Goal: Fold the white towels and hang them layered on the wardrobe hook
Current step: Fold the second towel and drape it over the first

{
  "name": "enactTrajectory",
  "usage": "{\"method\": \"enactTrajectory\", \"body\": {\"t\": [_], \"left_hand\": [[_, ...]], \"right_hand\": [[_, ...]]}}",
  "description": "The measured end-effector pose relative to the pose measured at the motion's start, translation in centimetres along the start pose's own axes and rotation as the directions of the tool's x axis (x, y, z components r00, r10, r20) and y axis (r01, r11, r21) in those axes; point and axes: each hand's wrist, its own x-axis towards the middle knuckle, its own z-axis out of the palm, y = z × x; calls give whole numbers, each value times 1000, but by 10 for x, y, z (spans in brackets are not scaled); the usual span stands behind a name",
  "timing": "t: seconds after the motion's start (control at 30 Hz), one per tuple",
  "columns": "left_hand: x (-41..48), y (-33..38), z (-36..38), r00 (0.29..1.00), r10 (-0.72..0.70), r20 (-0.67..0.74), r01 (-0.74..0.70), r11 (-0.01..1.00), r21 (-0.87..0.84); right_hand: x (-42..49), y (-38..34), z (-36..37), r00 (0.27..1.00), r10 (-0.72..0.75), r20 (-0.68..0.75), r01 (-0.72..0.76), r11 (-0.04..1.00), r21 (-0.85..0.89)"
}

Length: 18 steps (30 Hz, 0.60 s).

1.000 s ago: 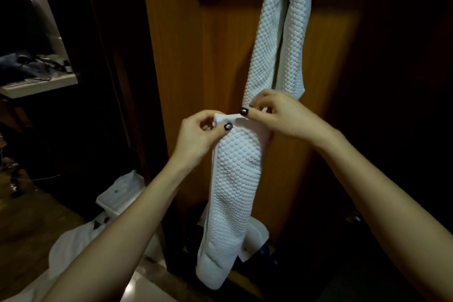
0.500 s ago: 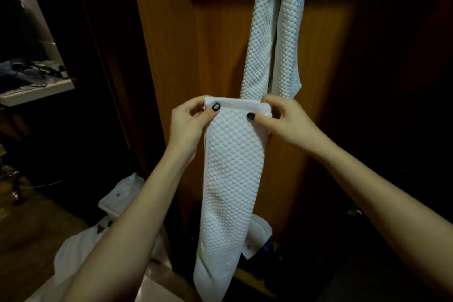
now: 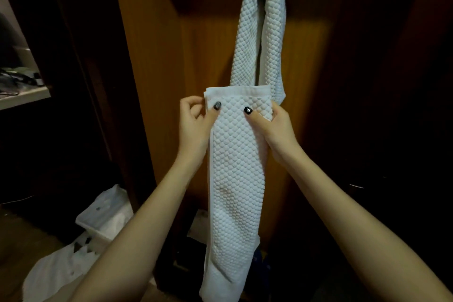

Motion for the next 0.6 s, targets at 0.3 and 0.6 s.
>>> {"method": "enactTrajectory", "body": {"t": [0.3,0.6], "left_hand": [[-51,-76,-15,1000,14,-1,-13,921,389],[-35,-53,2,997,76,-13,-67,938,340]], "right_hand": [[22,-16,-8,999,-28,29,28,1000,3],[38,-27,-17,998,-38,-54,37,999,-11]]}}
